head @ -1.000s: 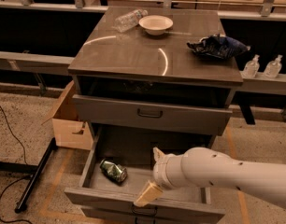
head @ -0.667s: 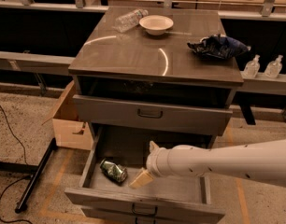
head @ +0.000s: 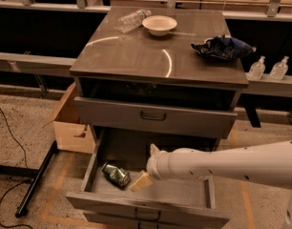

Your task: Pick green can from middle drawer and place on counter

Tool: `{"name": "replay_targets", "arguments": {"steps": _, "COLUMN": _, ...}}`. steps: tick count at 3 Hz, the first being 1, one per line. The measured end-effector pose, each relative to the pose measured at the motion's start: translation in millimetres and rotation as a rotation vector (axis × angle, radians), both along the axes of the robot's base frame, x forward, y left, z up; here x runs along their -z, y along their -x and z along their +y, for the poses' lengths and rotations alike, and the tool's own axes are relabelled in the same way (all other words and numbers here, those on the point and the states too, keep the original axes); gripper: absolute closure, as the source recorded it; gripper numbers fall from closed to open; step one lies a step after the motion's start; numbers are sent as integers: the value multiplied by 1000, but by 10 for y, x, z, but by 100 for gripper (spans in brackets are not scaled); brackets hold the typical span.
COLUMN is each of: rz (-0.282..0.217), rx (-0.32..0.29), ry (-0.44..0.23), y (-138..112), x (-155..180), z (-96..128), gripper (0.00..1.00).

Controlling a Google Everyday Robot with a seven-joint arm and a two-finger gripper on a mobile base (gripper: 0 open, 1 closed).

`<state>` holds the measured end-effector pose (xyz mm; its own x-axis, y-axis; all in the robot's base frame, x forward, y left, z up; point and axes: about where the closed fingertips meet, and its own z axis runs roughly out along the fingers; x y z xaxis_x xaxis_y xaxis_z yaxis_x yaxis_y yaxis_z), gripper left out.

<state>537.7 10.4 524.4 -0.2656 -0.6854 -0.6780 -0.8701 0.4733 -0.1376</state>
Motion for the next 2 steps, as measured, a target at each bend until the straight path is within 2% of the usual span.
{"name": "replay_targets", "arguments": {"steps": 2, "rz": -4, "rx": -27, "ry": -66, "y": -166, "x": 231, "z": 413, "gripper": 0}}
